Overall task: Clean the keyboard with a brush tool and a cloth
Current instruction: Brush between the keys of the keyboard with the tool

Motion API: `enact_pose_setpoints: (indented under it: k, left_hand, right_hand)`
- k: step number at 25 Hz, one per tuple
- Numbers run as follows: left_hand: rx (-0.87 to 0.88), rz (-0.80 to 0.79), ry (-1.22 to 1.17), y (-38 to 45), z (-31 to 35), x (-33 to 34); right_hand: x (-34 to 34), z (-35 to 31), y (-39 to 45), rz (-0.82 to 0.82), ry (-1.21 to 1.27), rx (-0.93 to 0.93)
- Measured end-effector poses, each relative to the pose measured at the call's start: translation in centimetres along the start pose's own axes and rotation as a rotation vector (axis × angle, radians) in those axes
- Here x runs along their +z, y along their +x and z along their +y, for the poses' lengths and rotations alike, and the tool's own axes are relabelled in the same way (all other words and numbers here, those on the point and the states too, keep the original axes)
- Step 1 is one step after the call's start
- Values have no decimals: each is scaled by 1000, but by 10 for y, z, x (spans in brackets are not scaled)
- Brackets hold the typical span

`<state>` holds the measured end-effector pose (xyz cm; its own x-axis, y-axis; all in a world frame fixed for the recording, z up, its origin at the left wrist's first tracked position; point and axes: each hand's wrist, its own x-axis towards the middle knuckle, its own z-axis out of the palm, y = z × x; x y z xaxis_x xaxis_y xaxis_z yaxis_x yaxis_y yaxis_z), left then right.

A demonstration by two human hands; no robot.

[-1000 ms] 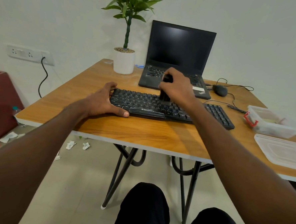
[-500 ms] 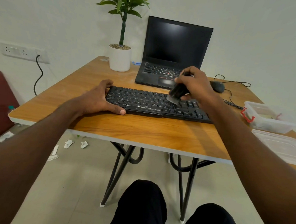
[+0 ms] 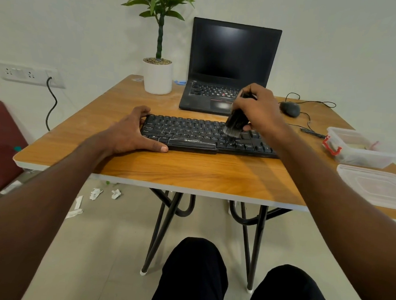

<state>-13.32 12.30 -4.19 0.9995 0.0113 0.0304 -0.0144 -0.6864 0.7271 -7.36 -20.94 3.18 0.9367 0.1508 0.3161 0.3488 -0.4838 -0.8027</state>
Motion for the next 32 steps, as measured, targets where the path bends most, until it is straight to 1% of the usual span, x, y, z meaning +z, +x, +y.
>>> enact_pose_setpoints:
  k: [1, 2, 3, 4, 5, 8, 9, 12, 14, 16, 20, 22, 24, 28, 32]
  left_hand:
    - [1, 1, -3, 0, 0, 0]
    - [1, 2, -5, -1, 0, 0]
    - [1, 2, -3, -1, 0, 1]
    - [0, 4, -1, 0, 0, 0]
    - [-3, 7, 1, 1, -1, 0]
    - [-1, 10, 8, 1, -1, 0]
    - [0, 10, 7, 1, -1, 0]
    - [0, 5, 1, 1, 1, 0]
    - [-5, 7, 2, 0, 1, 1]
    - [-7, 6, -7, 1, -1, 1]
    - [-11, 7, -16, 2, -3, 0]
    - [-13, -3, -22, 3, -2, 0]
    - [-6, -6, -20, 4, -3, 1]
    - [1, 1, -19, 6, -5, 1]
    - [14, 12, -24, 6, -7, 1]
  right_hand:
    - [1, 2, -1, 45, -78, -54]
    - [0, 5, 0, 71, -214, -102]
    - [-2, 7, 1, 79, -323, -122]
    - [-6, 7, 4, 75, -375, -102]
    - [-10, 7, 8, 61, -372, -69]
    - [-17, 10, 12, -2, -232, 20]
    - [-17, 12, 12, 6, -192, 33]
    - [-12, 16, 11, 157, -84, -10]
    - [-10, 19, 12, 211, -66, -43]
    - [-12, 19, 10, 177, -99, -40]
    - [-31, 12, 3, 6, -358, -36]
    - [-36, 10, -2, -32, -419, -33]
    - [-34, 8, -4, -16, -415, -40]
    - [-23, 5, -13, 87, -431, -66]
    - [-30, 6, -37, 70, -474, -63]
